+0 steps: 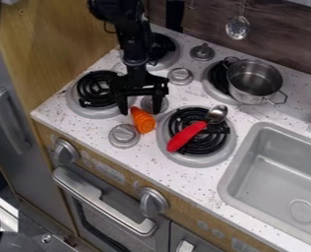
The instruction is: Move the orange object and put it the left burner
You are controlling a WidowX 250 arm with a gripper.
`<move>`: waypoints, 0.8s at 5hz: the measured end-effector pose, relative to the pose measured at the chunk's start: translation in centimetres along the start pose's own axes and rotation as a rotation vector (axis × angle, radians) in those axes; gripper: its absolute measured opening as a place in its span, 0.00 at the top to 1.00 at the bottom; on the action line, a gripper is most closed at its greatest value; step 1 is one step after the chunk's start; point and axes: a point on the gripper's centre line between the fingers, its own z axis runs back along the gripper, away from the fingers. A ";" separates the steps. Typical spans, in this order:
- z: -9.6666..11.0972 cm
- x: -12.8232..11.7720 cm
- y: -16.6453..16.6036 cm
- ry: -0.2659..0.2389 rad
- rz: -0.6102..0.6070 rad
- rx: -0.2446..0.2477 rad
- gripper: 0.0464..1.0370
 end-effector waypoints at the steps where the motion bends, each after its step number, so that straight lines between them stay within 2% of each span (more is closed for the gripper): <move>1: -0.8 -0.2 -0.1 0.029 0.013 0.010 0.04; 2: -1.4 -0.7 -0.5 0.056 0.009 0.012 0.09; 3: -1.6 -0.9 -0.7 0.065 0.010 0.002 0.37; 4: -1.5 -0.7 -0.9 0.076 -0.015 -0.002 0.55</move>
